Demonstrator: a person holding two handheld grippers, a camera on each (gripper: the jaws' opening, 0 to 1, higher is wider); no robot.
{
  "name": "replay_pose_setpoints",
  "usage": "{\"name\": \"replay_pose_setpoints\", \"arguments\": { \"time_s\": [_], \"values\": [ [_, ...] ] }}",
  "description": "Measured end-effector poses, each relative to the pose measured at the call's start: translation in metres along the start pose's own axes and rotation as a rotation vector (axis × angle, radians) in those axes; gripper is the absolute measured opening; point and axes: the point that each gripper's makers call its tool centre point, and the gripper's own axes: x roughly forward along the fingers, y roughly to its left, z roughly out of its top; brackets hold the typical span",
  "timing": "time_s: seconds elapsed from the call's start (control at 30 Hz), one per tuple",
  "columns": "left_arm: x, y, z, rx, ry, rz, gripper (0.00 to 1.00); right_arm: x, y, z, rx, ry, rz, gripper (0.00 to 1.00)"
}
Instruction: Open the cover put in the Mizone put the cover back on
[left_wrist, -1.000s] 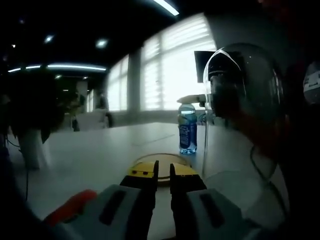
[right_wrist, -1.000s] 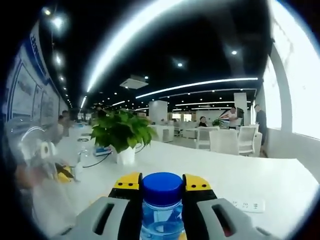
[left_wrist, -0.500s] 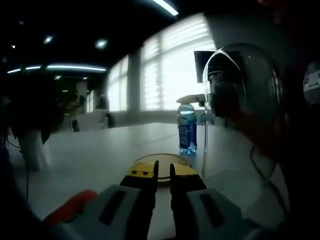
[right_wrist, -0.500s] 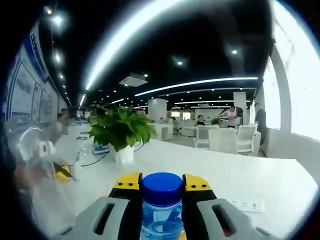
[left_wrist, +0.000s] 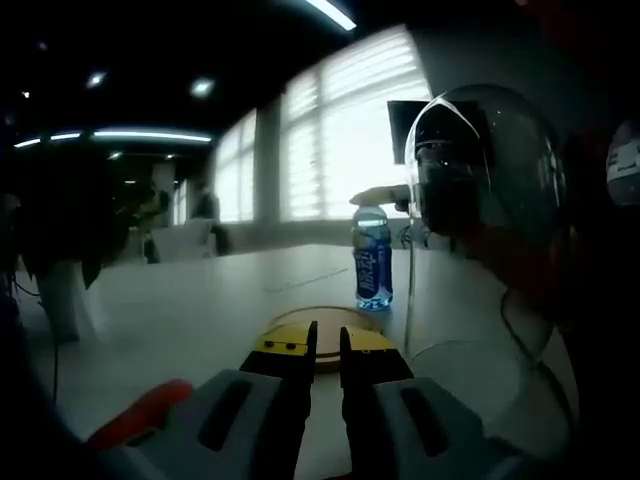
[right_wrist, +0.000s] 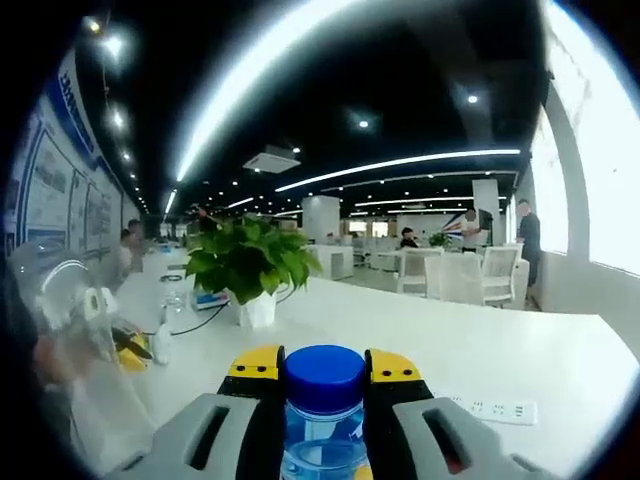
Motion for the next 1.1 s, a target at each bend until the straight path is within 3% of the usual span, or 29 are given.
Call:
{"name": "replay_pose_setpoints", "arguments": {
  "time_s": [0.2, 0.43, 0.8, 1.1],
  "values": [
    [0.000, 0.000, 0.000, 0.003, 0.000, -0.002, 0.00, 0.004, 0.008, 0.008, 0.042, -0.033, 0.016, 0.22],
    [0.000, -0.001, -0.001, 0.009, 0.007, -0.004, 0.00, 0.011, 0.026, 0.015, 0.012, -0.047, 0.032, 0.22],
    [0.000, -0.002, -0.001, 0.017, 0.009, -0.006, 0.00, 0.020, 0.036, 0.019, -0.017, -0.042, 0.035, 0.22],
    [0.001, -0.005, -0.002, 0.019, 0.012, -0.014, 0.00, 0.032, 0.066, 0.020, -0.041, -0.042, 0.082, 0.22]
  ]
}}
